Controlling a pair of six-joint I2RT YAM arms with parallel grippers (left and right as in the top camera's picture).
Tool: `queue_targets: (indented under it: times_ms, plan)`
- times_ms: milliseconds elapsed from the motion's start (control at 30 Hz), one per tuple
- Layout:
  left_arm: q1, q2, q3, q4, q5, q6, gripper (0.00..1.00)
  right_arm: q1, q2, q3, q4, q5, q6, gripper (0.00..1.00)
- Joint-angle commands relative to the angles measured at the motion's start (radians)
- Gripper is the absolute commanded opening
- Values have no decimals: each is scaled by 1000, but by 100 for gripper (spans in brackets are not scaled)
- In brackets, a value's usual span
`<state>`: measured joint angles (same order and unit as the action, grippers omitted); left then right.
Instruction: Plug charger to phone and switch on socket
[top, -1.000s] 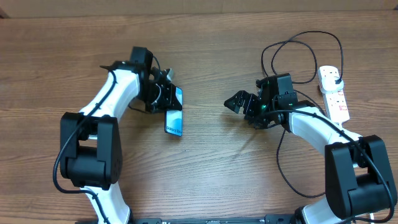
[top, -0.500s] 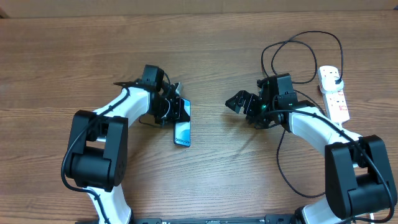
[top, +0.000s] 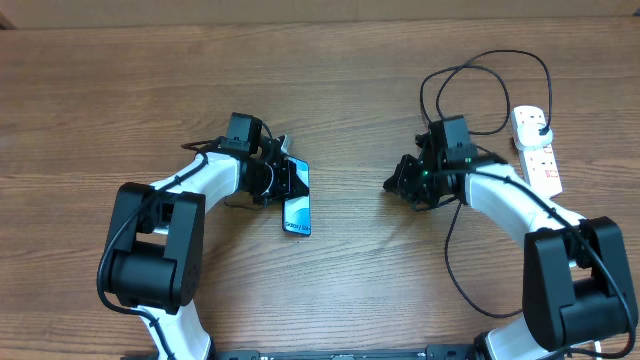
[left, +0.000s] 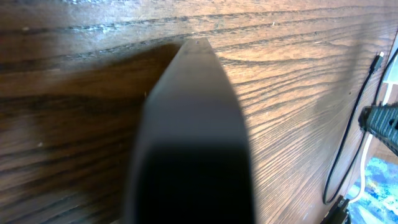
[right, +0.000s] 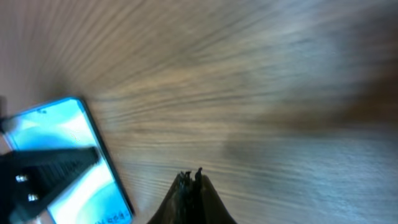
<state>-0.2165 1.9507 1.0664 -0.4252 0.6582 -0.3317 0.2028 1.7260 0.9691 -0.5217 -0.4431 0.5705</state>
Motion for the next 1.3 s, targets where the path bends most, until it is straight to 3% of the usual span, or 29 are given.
queue_targets:
  times_ms: [0,133,300,433,533,1000,1267]
  plan:
    - [-8,-9,-18,11,-41,22,4,-4,-2,151,-113,133,-4,4]
    - [-8,-9,-18,11,-42,22,4,-4,-2,278,-332,341,-4,7]
    - [-8,-9,-18,16,-42,21,5,-4,-1,306,-470,521,-3,29]
    - [-8,-9,-18,22,-42,21,4,-4,3,301,-512,591,-3,89]
    - [-8,-9,-18,23,-42,21,4,-4,3,300,-518,604,-3,100]
    - [-8,-9,-18,23,-56,21,4,-4,4,283,-521,627,-3,100]
    - [-8,-9,-18,22,-56,21,4,-4,4,199,-438,634,-3,100]
